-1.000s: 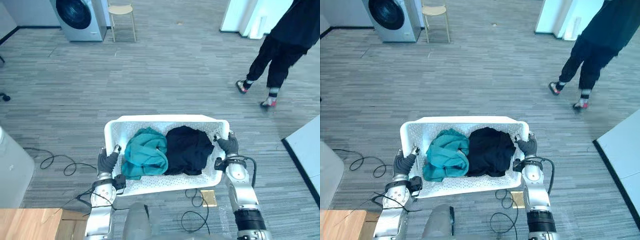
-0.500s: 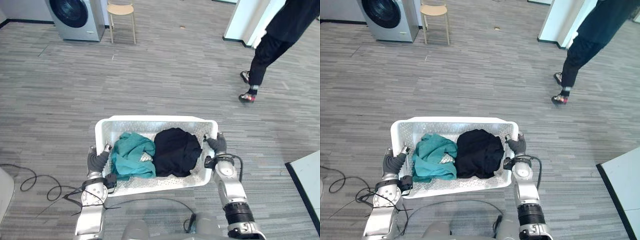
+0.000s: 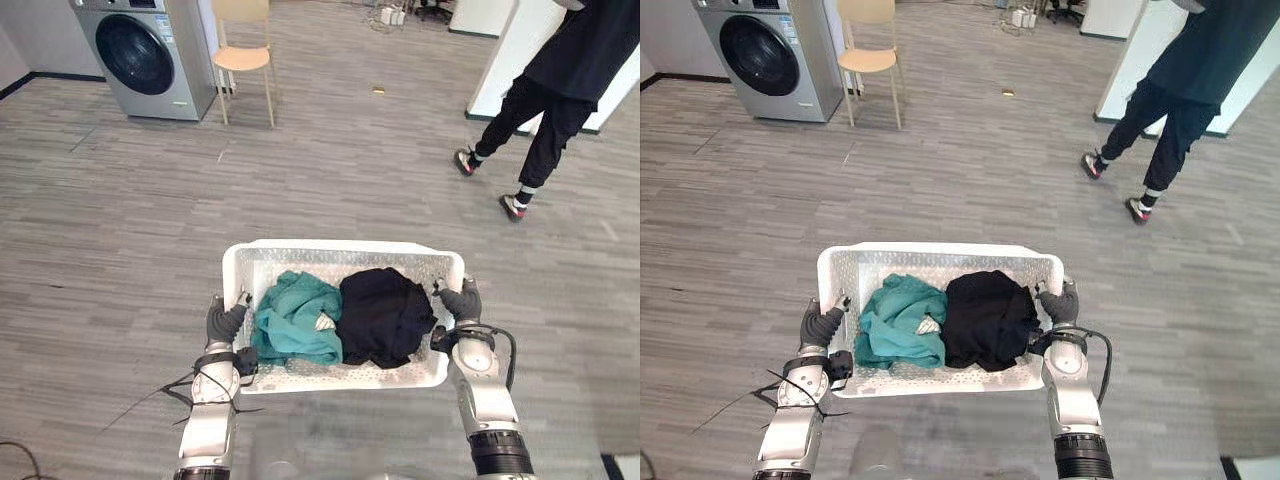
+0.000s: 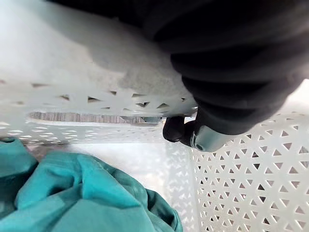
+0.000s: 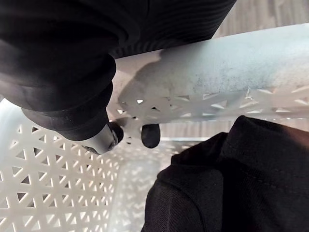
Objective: Pick up the laundry basket with both hands and put the clothes into the washing machine.
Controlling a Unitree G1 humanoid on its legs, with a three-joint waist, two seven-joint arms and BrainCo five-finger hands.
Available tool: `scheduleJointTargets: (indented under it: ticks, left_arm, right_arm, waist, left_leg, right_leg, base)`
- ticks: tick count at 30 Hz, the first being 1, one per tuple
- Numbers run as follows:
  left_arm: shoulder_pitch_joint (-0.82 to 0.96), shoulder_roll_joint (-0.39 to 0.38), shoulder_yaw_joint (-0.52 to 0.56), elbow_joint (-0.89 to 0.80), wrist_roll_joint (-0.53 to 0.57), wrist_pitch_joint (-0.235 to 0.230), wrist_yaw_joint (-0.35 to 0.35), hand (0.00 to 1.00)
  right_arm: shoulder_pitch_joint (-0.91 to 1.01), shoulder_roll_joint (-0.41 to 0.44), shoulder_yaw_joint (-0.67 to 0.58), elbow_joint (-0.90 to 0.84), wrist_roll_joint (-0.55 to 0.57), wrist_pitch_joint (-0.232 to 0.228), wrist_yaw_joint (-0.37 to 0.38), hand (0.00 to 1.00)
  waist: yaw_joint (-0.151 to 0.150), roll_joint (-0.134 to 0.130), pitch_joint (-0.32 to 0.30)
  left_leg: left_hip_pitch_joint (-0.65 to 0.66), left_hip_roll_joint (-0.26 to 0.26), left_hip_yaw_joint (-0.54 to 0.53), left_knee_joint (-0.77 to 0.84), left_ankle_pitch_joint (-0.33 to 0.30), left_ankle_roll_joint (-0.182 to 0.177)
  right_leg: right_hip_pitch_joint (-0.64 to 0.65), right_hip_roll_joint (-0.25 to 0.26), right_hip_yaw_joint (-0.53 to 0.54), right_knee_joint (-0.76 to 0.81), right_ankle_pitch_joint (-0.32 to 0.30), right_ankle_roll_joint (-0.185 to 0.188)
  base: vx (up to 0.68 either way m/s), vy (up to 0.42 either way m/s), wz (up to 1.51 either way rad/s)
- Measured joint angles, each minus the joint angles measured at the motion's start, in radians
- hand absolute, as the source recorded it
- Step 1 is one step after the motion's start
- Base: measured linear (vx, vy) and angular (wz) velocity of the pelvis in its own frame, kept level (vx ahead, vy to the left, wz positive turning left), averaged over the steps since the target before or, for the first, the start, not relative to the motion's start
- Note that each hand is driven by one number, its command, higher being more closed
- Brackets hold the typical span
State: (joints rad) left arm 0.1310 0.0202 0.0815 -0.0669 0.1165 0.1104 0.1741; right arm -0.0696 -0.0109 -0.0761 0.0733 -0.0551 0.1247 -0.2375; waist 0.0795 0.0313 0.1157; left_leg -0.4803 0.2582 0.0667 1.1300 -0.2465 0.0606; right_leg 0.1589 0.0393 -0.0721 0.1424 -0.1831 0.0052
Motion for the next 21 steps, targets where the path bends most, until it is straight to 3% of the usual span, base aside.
scheduleJointTargets:
  ticks: [1,2,3,4,6,7,8,9,11,13,14,15,16,18,20,21]
  left_arm:
    - [-0.007,-0.002,0.006,-0.001,0.000,0.000,0.000,1.00]
    - [-0.009,-0.007,0.019,-0.005,0.000,0.000,0.002,1.00]
    - [-0.009,-0.008,0.026,-0.007,0.000,0.000,0.003,1.00]
    - [-0.015,0.020,0.040,-0.009,0.003,0.002,0.006,1.00]
    - [-0.018,0.023,0.039,-0.016,0.005,0.002,0.004,1.00]
    - [-0.018,0.023,0.038,-0.016,0.007,0.002,0.003,1.00]
    - [-0.018,0.028,0.039,-0.016,0.011,0.002,0.004,1.00]
    - [-0.018,0.035,0.039,-0.016,0.012,0.002,0.007,1.00]
    - [-0.018,0.057,0.036,-0.023,0.012,0.003,0.008,1.00]
    - [-0.018,0.065,0.031,-0.032,0.013,0.012,0.012,1.00]
    - [-0.016,0.065,0.023,-0.050,0.014,0.016,0.013,1.00]
    - [-0.015,0.065,0.002,-0.083,0.015,0.016,0.014,1.00]
    - [-0.015,0.065,-0.006,-0.103,0.016,0.016,0.014,1.00]
    - [-0.024,0.065,-0.018,-0.131,0.015,0.006,0.013,1.00]
    - [-0.037,0.066,-0.022,-0.121,0.017,0.005,0.012,1.00]
    - [-0.042,0.067,-0.023,-0.090,0.023,0.006,0.017,1.00]
  right_arm:
    - [-0.025,0.000,0.003,0.012,-0.002,-0.001,0.000,1.00]
    - [-0.048,0.002,0.009,0.040,-0.004,-0.002,0.001,1.00]
    - [-0.057,0.005,0.014,0.052,-0.004,-0.002,0.001,1.00]
    - [-0.059,0.033,0.016,0.079,-0.004,0.000,0.000,1.00]
    - [-0.063,0.037,0.016,0.078,-0.005,-0.002,0.000,1.00]
    - [-0.063,0.036,0.014,0.078,-0.006,-0.003,0.000,1.00]
    - [-0.067,0.046,0.011,0.082,-0.015,-0.003,0.001,1.00]
    - [-0.069,0.057,0.008,0.085,-0.018,-0.003,0.001,1.00]
    - [-0.067,0.075,-0.003,0.090,-0.032,-0.003,0.001,1.00]
    - [-0.043,0.084,-0.003,0.068,-0.035,-0.004,0.001,1.00]
    - [-0.023,0.083,-0.003,0.043,-0.036,-0.007,0.001,1.00]
    - [0.007,0.076,-0.004,-0.002,-0.036,-0.020,0.001,1.00]
    - [0.017,0.069,-0.007,-0.024,-0.035,-0.024,0.001,1.00]
    - [0.021,0.051,-0.018,-0.053,-0.032,-0.059,0.001,1.00]
    - [0.026,0.052,-0.027,-0.048,-0.028,-0.062,0.001,1.00]
    - [0.039,0.056,-0.026,-0.040,-0.026,-0.060,0.001,1.00]
  waist:
    - [0.015,-0.005,0.006]
    - [0.040,-0.003,0.008]
    - [0.057,-0.001,0.013]
    - [0.050,-0.052,0.020]
    - [0.040,-0.052,0.021]
    - [0.043,-0.055,0.023]
    - [0.047,-0.067,0.031]
    - [0.047,-0.074,0.037]
    - [0.047,-0.074,0.041]
    - [0.048,-0.075,0.044]
    - [0.042,-0.074,0.045]
    - [0.036,-0.069,0.045]
    - [0.033,-0.067,0.045]
    - [-0.009,-0.056,0.040]
    - [-0.021,-0.062,0.038]
    - [-0.027,-0.064,0.037]
  left_leg:
    - [-0.046,-0.051,0.042,-0.221,0.006,-0.016]
    - [-0.053,-0.083,0.041,-0.483,0.059,-0.083]
    - [-0.043,-0.095,0.037,-0.590,0.146,-0.084]
    - [-0.014,-0.149,0.050,-0.554,0.159,-0.012]
    - [-0.028,-0.160,0.039,-0.460,0.078,0.020]
    - [-0.020,-0.164,0.038,-0.414,0.032,0.031]
    - [0.015,-0.174,0.039,-0.381,-0.023,0.041]
    - [0.040,-0.178,0.040,-0.374,-0.045,0.044]
    - [0.119,-0.179,0.026,-0.363,-0.108,0.042]
    - [0.242,-0.192,0.028,-0.437,-0.126,0.019]
    - [0.292,-0.200,0.028,-0.485,-0.129,0.014]
    - [0.351,-0.200,0.026,-0.535,-0.131,0.006]
    - [0.368,-0.199,0.019,-0.548,-0.136,-0.004]
    - [0.393,-0.179,-0.030,-0.553,-0.168,-0.044]
    - [0.414,-0.157,-0.067,-0.542,-0.202,-0.082]
    - [0.457,-0.126,-0.099,-0.529,-0.244,-0.121]
  right_leg:
    - [0.038,-0.012,0.004,-0.027,-0.007,-0.007]
    - [0.072,-0.020,0.023,-0.045,-0.023,-0.002]
    - [0.096,-0.023,0.039,-0.046,-0.042,0.007]
    - [0.130,-0.071,0.055,-0.018,-0.068,0.009]
    - [0.106,-0.074,0.052,0.107,-0.071,0.023]
    - [0.071,-0.079,0.045,0.228,-0.072,0.059]
    - [0.005,-0.087,0.043,0.454,-0.047,0.231]
    - [-0.032,-0.088,0.031,0.581,-0.021,0.274]
    - [-0.183,-0.087,-0.068,0.949,-0.014,0.272]
    - [-0.294,-0.097,-0.109,1.043,-0.032,0.260]
    - [-0.339,-0.114,-0.115,1.020,-0.062,0.231]
    - [-0.393,-0.139,-0.124,0.932,-0.102,0.173]
    - [-0.421,-0.154,-0.126,0.878,-0.114,0.147]
    - [-0.503,-0.221,-0.128,0.549,-0.100,0.095]
    - [-0.510,-0.238,-0.115,0.338,-0.035,0.090]
    - [-0.492,-0.237,-0.083,0.250,0.013,0.090]
  base:
    - [0.70,0.072,-0.43]
    - [0.71,0.104,-0.67]
    - [0.84,0.177,-0.53]
    - [0.71,0.170,-0.08]
    - [0.76,0.213,0.27]
    - [0.79,0.207,0.23]
    - [0.61,0.118,0.19]
    - [0.43,0.047,0.19]
    - [0.45,-0.040,0.16]
    - [0.48,-0.090,-0.03]
    - [0.32,-0.079,0.00]
    - [0.37,-0.106,0.09]
    - [0.43,-0.154,0.24]
    - [0.40,-0.204,0.51]
    - [0.40,-0.260,0.58]
    - [0.40,-0.268,0.52]
